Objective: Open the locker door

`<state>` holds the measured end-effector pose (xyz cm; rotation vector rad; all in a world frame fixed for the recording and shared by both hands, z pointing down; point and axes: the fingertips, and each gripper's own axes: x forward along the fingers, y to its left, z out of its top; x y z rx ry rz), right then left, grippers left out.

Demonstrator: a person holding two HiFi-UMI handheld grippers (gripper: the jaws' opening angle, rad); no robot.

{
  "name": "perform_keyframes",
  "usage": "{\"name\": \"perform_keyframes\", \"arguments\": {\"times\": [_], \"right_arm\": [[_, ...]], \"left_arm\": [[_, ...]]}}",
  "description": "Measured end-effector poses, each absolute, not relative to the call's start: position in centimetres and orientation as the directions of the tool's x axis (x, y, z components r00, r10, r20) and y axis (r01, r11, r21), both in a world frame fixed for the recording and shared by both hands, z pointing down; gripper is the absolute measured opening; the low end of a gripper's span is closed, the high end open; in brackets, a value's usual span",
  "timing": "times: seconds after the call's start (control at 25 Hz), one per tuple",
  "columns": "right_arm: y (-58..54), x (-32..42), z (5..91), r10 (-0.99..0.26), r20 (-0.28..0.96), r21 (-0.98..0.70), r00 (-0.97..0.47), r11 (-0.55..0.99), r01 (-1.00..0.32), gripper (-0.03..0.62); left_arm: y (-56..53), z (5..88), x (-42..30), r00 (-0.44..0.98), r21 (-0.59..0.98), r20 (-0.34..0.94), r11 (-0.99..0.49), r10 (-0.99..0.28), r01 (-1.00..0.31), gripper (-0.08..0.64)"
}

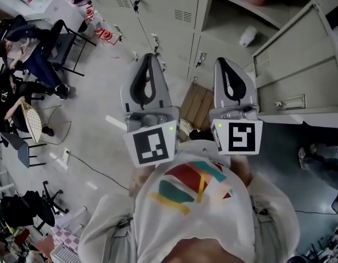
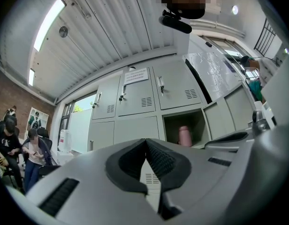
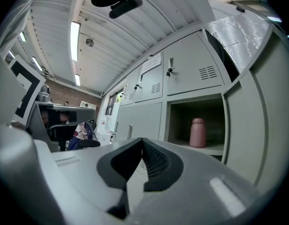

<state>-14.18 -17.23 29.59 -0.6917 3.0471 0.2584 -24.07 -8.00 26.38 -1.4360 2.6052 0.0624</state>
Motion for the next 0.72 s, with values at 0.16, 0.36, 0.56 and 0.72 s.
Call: {"name": "perform_keyframes", "arguments": {"times": [0.16, 0.36, 0.56, 0.72], "right_arm": [[-17.5, -14.5, 29.8, -0.431, -0.03, 0.155, -0.902, 0.889, -0.43, 0.005], [-17.8, -14.7, 29.8, -0.439, -0.032, 0.169, -0.898, 0.883, -0.438, 0.005], [-18.4, -14.5, 29.4, -0.451, -0.037, 0.166, -0.892, 0.877, -0.451, 0.005], [-18.6, -14.5, 29.1, -0.452, -0.048, 0.172, -0.891, 0.875, -0.453, 0.005]], "left_arm": [[-8.5, 26.9, -24.2, -0.517, -0.051, -0.148, 0.529, -0.843, -0.847, 0.015], [-9.4, 27.2, -24.2, -0.499, -0.049, -0.143, 0.51, -0.855, -0.859, 0.015], [-10.1, 27.0, -24.1, -0.488, -0.045, -0.151, 0.499, -0.86, -0.866, 0.015], [-10.4, 27.1, -24.1, -0.486, -0.047, -0.15, 0.497, -0.861, -0.866, 0.015]]}}
